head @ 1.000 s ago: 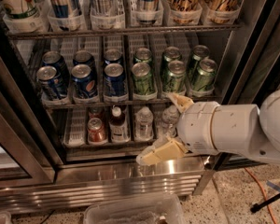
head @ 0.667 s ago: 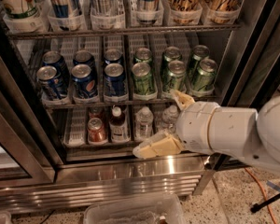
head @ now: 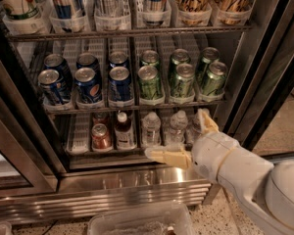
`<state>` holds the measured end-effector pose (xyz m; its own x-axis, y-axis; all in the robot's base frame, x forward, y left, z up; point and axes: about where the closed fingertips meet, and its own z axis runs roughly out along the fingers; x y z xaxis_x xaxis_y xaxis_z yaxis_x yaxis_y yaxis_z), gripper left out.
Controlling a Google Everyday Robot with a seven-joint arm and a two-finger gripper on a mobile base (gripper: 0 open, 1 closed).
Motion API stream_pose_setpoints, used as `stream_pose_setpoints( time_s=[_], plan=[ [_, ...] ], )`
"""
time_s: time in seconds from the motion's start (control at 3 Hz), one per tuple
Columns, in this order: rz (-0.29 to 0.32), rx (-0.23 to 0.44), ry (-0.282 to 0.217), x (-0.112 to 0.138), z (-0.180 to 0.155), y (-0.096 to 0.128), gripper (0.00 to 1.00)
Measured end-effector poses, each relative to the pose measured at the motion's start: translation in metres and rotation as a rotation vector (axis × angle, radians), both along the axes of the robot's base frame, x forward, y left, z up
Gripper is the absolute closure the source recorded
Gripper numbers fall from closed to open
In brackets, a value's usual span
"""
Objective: Pick orange can from top shelf of fridge
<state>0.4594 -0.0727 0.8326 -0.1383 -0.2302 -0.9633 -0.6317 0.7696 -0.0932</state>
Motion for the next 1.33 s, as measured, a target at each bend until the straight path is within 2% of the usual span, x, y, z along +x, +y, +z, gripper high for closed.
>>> stream_pose_setpoints(
  time_s=[0.33, 0.67, 1.0, 1.33],
  plan=[
    [-0.159, 0.055, -0.06, -0.001, -0.013, -0.04, 0.0],
    [-0.262, 0.043, -0.148, 0.003, 0.015, -0.051, 0.0],
    [-0.277, 0.032, -0.186, 0.008, 0.044, -0.03, 0.0],
    [-0.277, 0.032, -0.186, 0.008, 0.044, -0.03, 0.0]
  ],
)
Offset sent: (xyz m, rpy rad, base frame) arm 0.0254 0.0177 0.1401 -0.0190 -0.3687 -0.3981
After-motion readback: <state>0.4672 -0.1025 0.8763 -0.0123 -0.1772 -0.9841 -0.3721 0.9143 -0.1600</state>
